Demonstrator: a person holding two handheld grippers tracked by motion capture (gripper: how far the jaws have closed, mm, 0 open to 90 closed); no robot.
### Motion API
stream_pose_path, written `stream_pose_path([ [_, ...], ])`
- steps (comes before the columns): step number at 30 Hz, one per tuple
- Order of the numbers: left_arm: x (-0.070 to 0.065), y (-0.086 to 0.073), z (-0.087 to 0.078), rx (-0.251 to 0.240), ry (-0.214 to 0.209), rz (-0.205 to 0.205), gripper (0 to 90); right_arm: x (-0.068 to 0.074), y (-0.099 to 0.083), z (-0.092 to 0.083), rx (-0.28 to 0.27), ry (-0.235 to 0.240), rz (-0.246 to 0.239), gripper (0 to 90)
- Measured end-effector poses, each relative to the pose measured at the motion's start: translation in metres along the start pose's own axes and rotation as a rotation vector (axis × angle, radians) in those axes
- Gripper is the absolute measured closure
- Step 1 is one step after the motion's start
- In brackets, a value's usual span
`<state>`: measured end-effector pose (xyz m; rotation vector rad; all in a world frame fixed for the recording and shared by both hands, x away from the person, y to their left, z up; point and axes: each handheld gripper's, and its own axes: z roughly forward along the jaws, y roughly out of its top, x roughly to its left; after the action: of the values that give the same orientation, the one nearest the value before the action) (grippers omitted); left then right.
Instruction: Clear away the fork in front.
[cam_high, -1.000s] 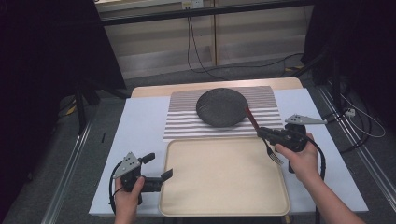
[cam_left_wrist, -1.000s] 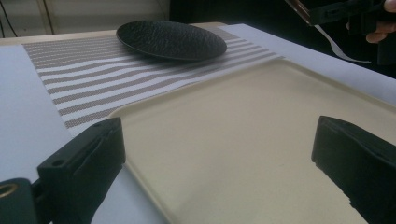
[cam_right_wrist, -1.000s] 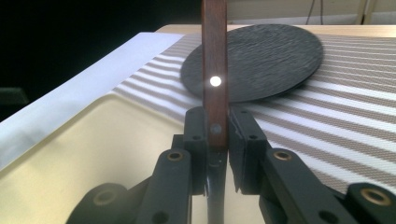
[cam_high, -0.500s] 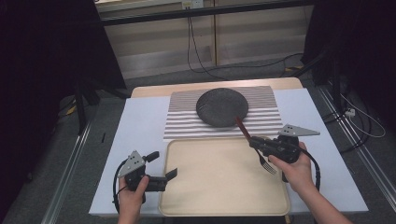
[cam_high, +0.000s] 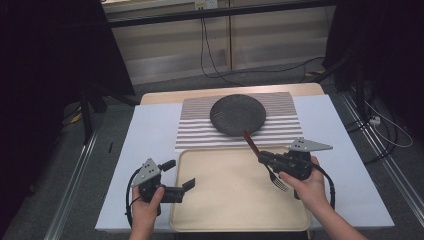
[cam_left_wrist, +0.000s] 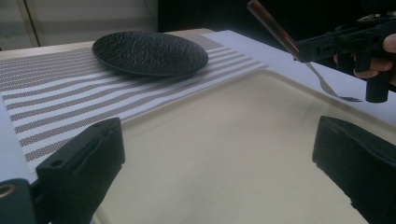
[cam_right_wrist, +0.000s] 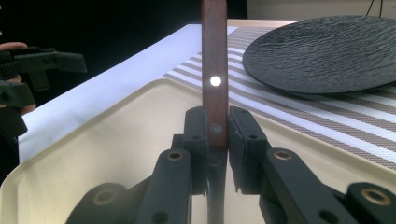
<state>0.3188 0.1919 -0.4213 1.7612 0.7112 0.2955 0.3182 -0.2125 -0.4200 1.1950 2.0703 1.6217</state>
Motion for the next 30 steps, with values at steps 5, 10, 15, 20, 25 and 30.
stream_pose_path([
  [5, -0.003, 0.003, 0.004, 0.004, -0.004, -0.004, 2.6, 0.006, 0.000, 0.002, -0.008, 0.017, -0.012, 78.5],
  [10, -0.009, 0.007, 0.009, 0.007, -0.017, -0.002, 2.6, 0.013, -0.001, 0.006, -0.013, 0.041, -0.019, 78.5],
  [15, -0.014, 0.010, 0.016, 0.014, -0.025, -0.002, 2.6, 0.017, -0.002, 0.010, -0.001, 0.063, -0.027, 78.5],
  [20, -0.017, 0.012, 0.022, 0.010, -0.038, -0.013, 2.6, 0.023, -0.003, 0.013, 0.005, 0.085, -0.041, 78.5],
  [25, -0.021, 0.015, 0.030, 0.015, -0.045, -0.016, 2.6, 0.028, -0.003, 0.016, 0.005, 0.100, -0.061, 78.5],
  [30, -0.024, 0.019, 0.036, 0.026, -0.045, -0.007, 2.6, 0.027, -0.002, 0.016, -0.011, 0.102, -0.059, 78.5],
])
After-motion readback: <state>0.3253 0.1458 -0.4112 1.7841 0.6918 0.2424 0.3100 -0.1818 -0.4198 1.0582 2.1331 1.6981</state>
